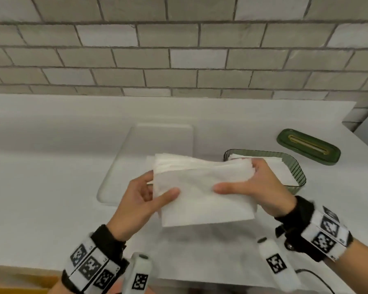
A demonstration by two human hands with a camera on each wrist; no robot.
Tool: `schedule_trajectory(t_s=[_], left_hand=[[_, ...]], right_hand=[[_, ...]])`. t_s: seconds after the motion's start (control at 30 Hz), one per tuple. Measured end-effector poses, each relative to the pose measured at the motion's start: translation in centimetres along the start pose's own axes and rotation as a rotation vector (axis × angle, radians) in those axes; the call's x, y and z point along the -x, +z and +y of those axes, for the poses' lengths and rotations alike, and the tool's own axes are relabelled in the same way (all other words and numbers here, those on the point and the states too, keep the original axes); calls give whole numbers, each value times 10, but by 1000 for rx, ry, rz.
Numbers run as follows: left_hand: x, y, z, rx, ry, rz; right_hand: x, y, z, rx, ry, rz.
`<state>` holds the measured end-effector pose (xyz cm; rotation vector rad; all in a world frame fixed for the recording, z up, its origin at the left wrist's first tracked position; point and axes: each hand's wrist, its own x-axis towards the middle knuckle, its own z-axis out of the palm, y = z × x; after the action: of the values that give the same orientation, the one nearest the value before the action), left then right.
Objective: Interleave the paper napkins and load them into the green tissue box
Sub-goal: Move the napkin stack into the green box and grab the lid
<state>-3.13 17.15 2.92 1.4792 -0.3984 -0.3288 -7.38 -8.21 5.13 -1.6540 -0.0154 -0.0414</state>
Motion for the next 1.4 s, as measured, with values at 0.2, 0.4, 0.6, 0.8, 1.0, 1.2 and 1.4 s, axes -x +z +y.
schedule_trajectory(t_s=[0.2, 0.4, 0.6, 0.8, 1.0, 1.2, 1.4], left_hand=[[-2, 72, -39, -64, -149, -49], [-8, 103, -72, -127, -199, -13], [-9, 107, -92, -181, -233, -32], [-4, 122, -85, -197, -100, -18], [-9, 111, -93, -283, -118, -123], [-16, 113, -88, -253, -140, -76], [-63, 133, -31, -134, 86, 34]], right_hand=[[48, -18, 53, -174, 84, 160], [70, -47, 88, -101, 101, 260], [77, -59, 116, -86, 259, 221], [74, -53, 106, -28, 20, 312], [76, -70, 116, 71, 78, 196], [71, -73, 118, 43, 99, 211], [41, -91, 56, -24, -91, 389]])
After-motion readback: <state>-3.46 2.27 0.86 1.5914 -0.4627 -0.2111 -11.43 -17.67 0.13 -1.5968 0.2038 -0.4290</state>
